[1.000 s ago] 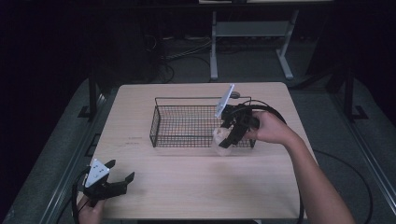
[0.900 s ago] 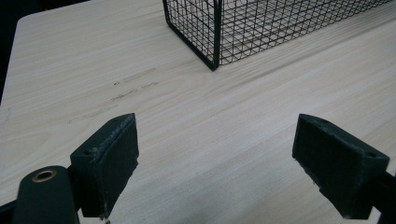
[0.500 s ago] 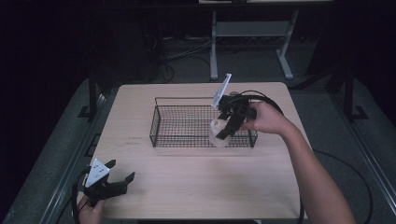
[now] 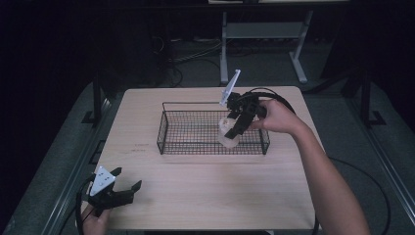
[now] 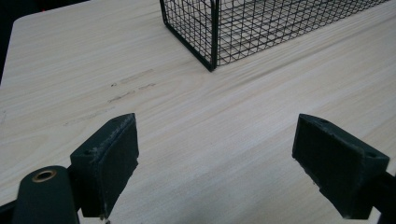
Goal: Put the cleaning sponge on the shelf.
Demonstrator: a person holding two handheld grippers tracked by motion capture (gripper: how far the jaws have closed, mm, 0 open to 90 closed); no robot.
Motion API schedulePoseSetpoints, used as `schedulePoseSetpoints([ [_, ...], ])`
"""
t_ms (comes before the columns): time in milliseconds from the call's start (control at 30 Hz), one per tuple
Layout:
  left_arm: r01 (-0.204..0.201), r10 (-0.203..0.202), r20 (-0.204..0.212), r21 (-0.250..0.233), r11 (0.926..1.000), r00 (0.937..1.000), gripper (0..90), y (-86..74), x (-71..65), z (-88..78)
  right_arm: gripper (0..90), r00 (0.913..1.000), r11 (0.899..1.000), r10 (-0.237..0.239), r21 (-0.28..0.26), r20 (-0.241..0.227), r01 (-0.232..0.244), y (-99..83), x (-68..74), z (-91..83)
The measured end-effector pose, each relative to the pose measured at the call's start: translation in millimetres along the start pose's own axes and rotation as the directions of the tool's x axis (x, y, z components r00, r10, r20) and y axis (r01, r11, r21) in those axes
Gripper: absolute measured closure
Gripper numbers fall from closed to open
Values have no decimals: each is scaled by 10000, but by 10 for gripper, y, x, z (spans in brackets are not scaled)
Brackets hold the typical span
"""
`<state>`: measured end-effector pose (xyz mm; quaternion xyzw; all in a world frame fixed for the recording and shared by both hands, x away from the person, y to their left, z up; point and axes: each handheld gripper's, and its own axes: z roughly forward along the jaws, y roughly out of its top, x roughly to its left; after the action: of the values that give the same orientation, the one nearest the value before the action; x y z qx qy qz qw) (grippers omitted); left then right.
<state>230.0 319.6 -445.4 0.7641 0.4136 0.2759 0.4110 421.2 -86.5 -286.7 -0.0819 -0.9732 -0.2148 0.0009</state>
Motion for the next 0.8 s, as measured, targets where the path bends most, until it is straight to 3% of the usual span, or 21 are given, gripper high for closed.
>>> schedulePoseSetpoints([
  [800,14,-14,-15,0,10000,10000,137,-2,10,-7,282,9974,9974,716,-98,-29,-716,-64,-315,97],
])
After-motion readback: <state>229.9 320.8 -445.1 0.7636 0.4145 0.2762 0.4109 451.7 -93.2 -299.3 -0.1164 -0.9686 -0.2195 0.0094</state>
